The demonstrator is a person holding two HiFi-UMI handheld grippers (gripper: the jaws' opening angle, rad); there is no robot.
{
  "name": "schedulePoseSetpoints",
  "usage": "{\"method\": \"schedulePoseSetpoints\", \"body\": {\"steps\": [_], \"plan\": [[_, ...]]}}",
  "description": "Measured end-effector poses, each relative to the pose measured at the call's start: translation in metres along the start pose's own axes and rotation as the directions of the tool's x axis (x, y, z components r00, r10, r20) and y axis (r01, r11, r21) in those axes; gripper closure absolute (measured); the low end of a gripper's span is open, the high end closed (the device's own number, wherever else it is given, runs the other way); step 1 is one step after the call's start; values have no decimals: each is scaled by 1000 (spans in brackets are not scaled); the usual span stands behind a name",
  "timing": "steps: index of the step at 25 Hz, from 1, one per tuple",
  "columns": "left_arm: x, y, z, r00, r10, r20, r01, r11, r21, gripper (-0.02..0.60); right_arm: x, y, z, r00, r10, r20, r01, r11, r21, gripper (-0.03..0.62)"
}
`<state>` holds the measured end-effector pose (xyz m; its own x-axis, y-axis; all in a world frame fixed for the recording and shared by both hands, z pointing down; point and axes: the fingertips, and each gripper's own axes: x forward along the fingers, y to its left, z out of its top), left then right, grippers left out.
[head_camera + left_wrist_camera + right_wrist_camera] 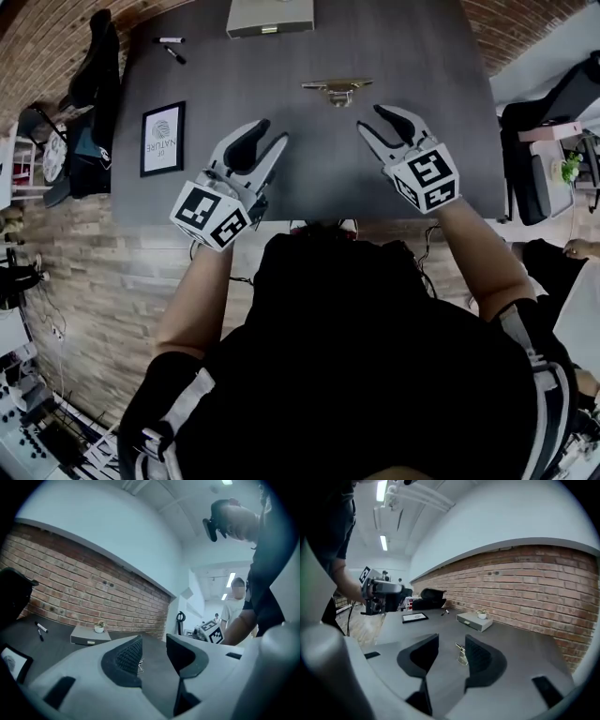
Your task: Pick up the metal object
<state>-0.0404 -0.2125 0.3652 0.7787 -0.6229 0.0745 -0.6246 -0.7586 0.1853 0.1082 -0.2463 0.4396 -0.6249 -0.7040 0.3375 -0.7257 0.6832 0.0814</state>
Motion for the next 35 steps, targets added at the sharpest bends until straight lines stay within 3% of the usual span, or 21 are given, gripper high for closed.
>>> {"method": "schedulePoseSetpoints", "body": {"steps": [3, 6, 9, 15, 21, 24, 29, 31, 33, 35], "plan": [[4, -5, 7, 998, -55, 37, 55, 998, 6, 434, 34, -1, -5, 999, 23, -45, -26, 998, -65, 377], [3, -9, 13, 994, -96, 51, 94, 995, 26, 475, 68, -6, -21, 990, 44, -136, -64, 987, -146, 293], [0, -13, 13, 991, -127, 41, 125, 991, 42, 502, 95, -18, -40, 973, 39, -228, -89, 973, -214, 267], [-3, -11, 11, 990, -138, 28, 137, 990, 34, 520, 134, -39, -71, 924, 45, -380, -162, 946, -280, 244], [2, -10, 9, 992, -127, 21, 127, 992, 25, 522, 162, -42, -92, 869, 56, -491, -268, 888, -374, 244], [5, -6, 12, 992, -126, 23, 126, 992, 27, 522, 172, -43, -96, 856, 73, -512, -288, 890, -355, 247], [4, 4, 15, 993, -111, 25, 111, 994, 25, 523, 182, -41, -98, 841, 110, -529, -312, 898, -310, 330], [4, 6, 15, 994, -105, 27, 105, 994, 21, 523, 182, -39, -98, 844, 108, -526, -310, 897, -314, 399], [5, 7, 16, 995, -101, 26, 101, 995, 20, 523, 182, -42, -97, 852, 88, -516, -296, 894, -336, 414], [5, 8, 16, 995, -99, 27, 98, 995, 20, 523, 182, -46, -95, 858, 62, -510, -277, 891, -359, 487]]}}
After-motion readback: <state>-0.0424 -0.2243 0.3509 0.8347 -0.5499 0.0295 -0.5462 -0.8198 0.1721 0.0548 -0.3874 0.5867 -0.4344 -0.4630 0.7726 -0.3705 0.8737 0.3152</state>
